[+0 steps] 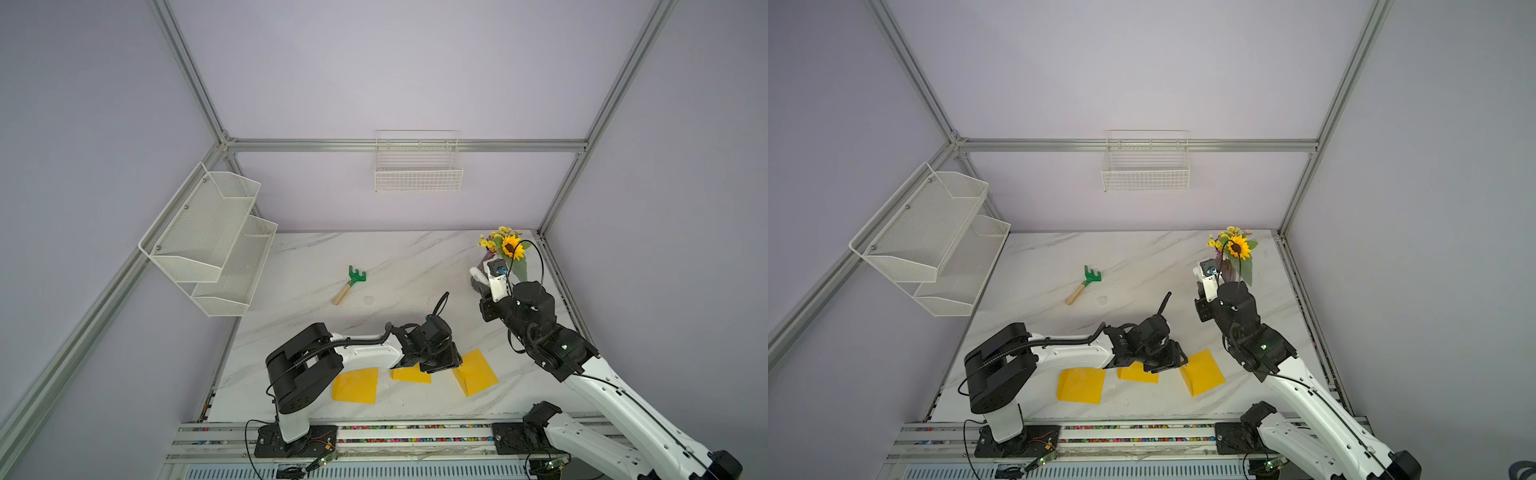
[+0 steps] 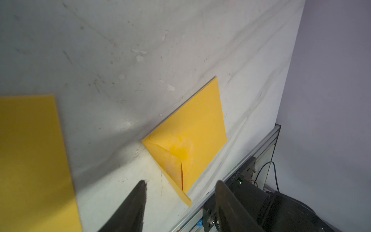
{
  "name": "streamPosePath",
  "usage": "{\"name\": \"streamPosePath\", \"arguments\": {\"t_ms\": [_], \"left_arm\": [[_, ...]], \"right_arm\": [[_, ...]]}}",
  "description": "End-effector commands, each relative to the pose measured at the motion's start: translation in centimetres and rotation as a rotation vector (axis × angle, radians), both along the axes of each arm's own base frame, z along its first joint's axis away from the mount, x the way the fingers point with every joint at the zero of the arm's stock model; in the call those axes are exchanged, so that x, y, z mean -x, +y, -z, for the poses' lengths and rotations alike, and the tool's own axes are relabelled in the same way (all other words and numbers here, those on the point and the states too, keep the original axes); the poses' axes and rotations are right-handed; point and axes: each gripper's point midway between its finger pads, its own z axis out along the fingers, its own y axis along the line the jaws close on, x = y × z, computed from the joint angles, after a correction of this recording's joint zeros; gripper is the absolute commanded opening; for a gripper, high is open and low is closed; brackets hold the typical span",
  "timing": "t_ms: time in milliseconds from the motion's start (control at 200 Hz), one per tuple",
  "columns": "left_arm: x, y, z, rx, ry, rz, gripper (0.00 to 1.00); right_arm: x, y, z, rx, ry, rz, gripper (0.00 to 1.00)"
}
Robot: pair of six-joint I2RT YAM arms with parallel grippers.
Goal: Seal the envelope with a glue stick
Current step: Adjust the envelope at the center of the board.
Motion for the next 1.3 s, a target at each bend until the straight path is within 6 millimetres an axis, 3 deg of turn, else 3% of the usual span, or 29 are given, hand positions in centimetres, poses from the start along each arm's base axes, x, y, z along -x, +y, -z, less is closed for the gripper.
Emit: {"name": "streamPosePath", "arguments": {"t_ms": [0, 210, 490, 675, 840, 935, 1075, 1195, 1295], "left_arm": [[0.2, -0.9, -0.1, 0.016, 0.083, -0.047, 0.56], [-0.5, -1.8, 0.5, 0.015, 0.110, -0.034, 0.52], [-4.3, -2.9, 1.1, 0.022, 0.084, -0.031, 0.49], [-7.0, -5.0, 1.3, 0.006, 0.044, 0.020, 0.50], [-8.2, -6.6, 2.1, 0.006, 0.035, 0.089, 0.49], [-8.6, -5.5, 1.6, -0.052, -0.029, 0.120, 0.51], [-8.9, -2.2, -1.1, -0.142, -0.189, 0.155, 0.53], [-7.7, 0.3, -2.9, -0.183, -0.249, 0.198, 0.54], [-5.8, 1.3, -2.9, -0.190, -0.251, 0.240, 0.52]], "right_arm": [[0.4, -0.6, -1.9, -0.028, -0.059, 0.015, 0.00], [0.4, -0.5, -2.2, -0.030, -0.072, 0.009, 0.00], [0.0, -0.6, -1.7, -0.007, -0.059, 0.021, 0.00], [-0.2, -0.4, -1.4, -0.001, -0.043, 0.018, 0.00], [0.1, -1.1, -1.4, -0.002, -0.047, 0.047, 0.00], [0.0, -1.6, -1.7, 0.000, -0.051, 0.079, 0.00], [0.4, -2.3, -2.1, -0.005, -0.046, 0.108, 0.00], [0.7, -2.6, -2.0, -0.003, -0.035, 0.120, 0.00], [0.8, -2.7, -1.6, 0.001, -0.023, 0.117, 0.00]]}}
